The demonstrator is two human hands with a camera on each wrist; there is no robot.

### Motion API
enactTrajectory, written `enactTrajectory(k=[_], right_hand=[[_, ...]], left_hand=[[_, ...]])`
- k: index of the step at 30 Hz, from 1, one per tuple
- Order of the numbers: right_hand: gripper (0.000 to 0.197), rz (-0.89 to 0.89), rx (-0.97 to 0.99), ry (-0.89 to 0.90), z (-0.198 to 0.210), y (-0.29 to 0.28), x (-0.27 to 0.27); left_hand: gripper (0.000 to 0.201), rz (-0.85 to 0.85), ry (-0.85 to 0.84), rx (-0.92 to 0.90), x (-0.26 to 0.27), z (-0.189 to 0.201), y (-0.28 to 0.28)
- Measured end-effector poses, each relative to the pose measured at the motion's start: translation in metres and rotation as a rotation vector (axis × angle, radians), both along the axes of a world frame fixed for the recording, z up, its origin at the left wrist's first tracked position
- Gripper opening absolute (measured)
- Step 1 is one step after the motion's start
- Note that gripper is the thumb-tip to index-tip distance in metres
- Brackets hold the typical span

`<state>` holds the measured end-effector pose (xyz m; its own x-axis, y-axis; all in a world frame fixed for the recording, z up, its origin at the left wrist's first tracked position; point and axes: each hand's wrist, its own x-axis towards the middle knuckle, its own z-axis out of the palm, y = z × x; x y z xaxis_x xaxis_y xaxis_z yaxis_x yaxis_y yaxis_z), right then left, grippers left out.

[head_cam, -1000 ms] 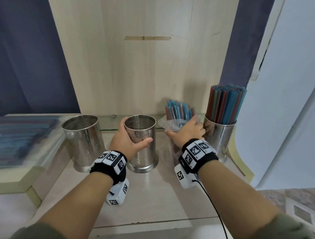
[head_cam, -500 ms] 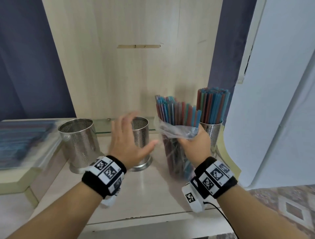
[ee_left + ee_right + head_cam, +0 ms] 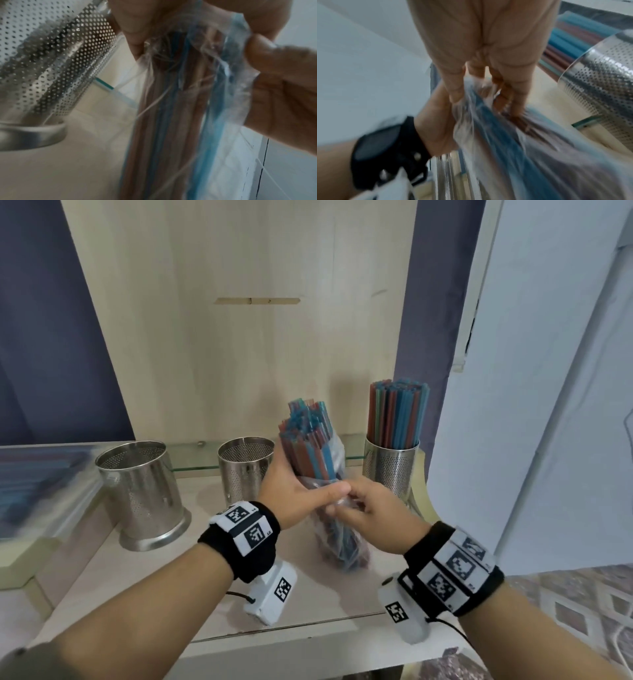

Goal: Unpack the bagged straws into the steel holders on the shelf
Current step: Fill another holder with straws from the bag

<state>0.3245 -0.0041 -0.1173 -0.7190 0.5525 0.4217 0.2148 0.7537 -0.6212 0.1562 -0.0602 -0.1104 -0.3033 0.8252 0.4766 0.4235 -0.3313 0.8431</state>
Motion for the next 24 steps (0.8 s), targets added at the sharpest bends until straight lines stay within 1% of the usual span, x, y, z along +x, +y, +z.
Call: enactTrajectory(k=[2,3,4,5,6,7,8,9,10,11,12,13,14,15,16,17,19,20,21,22,24], right_hand=[[0.036,-0.031,0.092,-0.116,0.002,0.007,0.011],[0.030,-0.066,0.126,-0.136,0.004,0.008,0.014],[0.023,-0.088,0.144,-0.117,0.005,0.010,0.017],[0.017,-0.092,0.132,-0.059,0.007,0.011,0.018],[0.012,-0.071,0.077,0.033,0.009,0.011,0.019],[0.016,-0.034,-0.026,0.142,0.011,0.013,0.019],[0.030,0.005,-0.163,0.249,0.013,0.013,0.017],[0.049,0.025,-0.284,0.322,0.015,0.017,0.015],[0.067,0.015,-0.358,0.339,0.016,0.022,0.015],[0.079,0.014,-0.389,0.316,0.017,0.027,0.014],[0.076,0.022,-0.366,0.276,0.019,0.033,0.012],[0.062,0.024,-0.316,0.219,0.020,0.038,0.012],[0.053,0.012,-0.245,0.152,0.022,0.041,0.011],[0.049,-0.016,-0.179,0.090,0.024,0.045,0.011],[0.040,-0.037,-0.113,0.037,0.026,0.048,0.012],[0.028,-0.058,0.003,-0.016,0.026,0.050,0.012],[0.011,-0.066,0.259,-0.157,0.029,0.049,0.010],[0.008,-0.078,0.303,-0.200,0.028,0.049,0.010],[0.009,-0.104,0.305,-0.207,0.026,0.048,0.009],[0.015,-0.130,0.254,-0.153,0.022,0.048,0.008],[0.044,-0.089,0.049,0.058,0.013,0.046,0.005]], left_hand=[[0.102,0.009,0.051,0.009,0.001,0.004,-0.001],[0.103,0.008,0.071,0.017,0.002,0.007,-0.001],[0.105,0.008,0.079,0.029,0.004,0.009,0.000],[0.107,0.005,0.077,0.046,0.004,0.012,0.001],[0.109,0.002,0.076,0.059,0.005,0.015,0.002],[0.110,-0.004,0.078,0.063,0.004,0.017,0.003],[0.110,-0.012,0.084,0.061,0.002,0.019,0.004],[0.109,-0.022,0.091,0.055,-0.001,0.020,0.005],[0.106,-0.026,0.102,0.046,-0.003,0.021,0.005],[0.105,-0.025,0.115,0.033,-0.005,0.022,0.006],[0.105,-0.028,0.124,0.017,-0.006,0.022,0.006],[0.107,-0.029,0.127,-0.005,-0.007,0.022,0.007],[0.108,-0.024,0.130,-0.033,-0.006,0.022,0.007],[0.108,-0.013,0.130,-0.056,-0.005,0.020,0.007],[0.108,0.005,0.130,-0.071,-0.005,0.018,0.008],[0.106,0.028,0.131,-0.077,-0.005,0.014,0.009],[0.104,0.067,0.134,-0.086,-0.005,0.005,0.013],[0.102,0.078,0.136,-0.088,-0.005,0.001,0.014],[0.101,0.087,0.138,-0.087,-0.005,-0.002,0.016],[0.099,0.092,0.138,-0.081,-0.005,-0.003,0.018],[0.098,0.107,0.125,-0.077,-0.007,-0.005,0.022]])
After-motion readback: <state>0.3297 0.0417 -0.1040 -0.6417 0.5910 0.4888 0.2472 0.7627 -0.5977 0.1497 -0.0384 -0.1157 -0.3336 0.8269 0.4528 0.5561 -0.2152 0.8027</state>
